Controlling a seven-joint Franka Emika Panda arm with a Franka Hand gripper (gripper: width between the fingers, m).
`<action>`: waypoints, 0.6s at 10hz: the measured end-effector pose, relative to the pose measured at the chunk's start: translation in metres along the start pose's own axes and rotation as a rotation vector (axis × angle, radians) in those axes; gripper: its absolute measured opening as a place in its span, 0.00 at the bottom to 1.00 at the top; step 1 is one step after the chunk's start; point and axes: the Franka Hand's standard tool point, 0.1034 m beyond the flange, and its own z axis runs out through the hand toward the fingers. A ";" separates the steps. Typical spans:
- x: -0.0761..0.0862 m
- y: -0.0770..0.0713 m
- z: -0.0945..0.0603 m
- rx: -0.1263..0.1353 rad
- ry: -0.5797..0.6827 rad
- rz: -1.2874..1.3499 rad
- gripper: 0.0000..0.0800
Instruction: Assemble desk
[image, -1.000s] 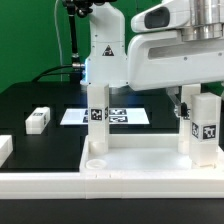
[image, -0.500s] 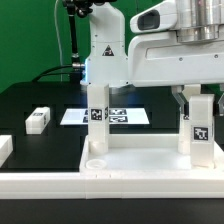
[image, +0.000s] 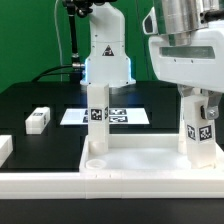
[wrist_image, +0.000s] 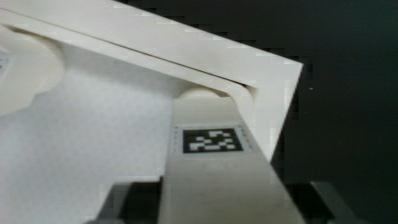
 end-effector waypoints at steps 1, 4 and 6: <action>0.000 0.000 0.000 0.000 0.000 0.067 0.36; -0.002 -0.001 0.001 0.014 -0.037 0.400 0.36; -0.008 -0.006 0.002 0.053 -0.052 0.685 0.36</action>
Offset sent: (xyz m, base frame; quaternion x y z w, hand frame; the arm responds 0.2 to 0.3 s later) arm -0.0086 -0.0065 -0.0030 0.0016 -0.0460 0.4078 0.9119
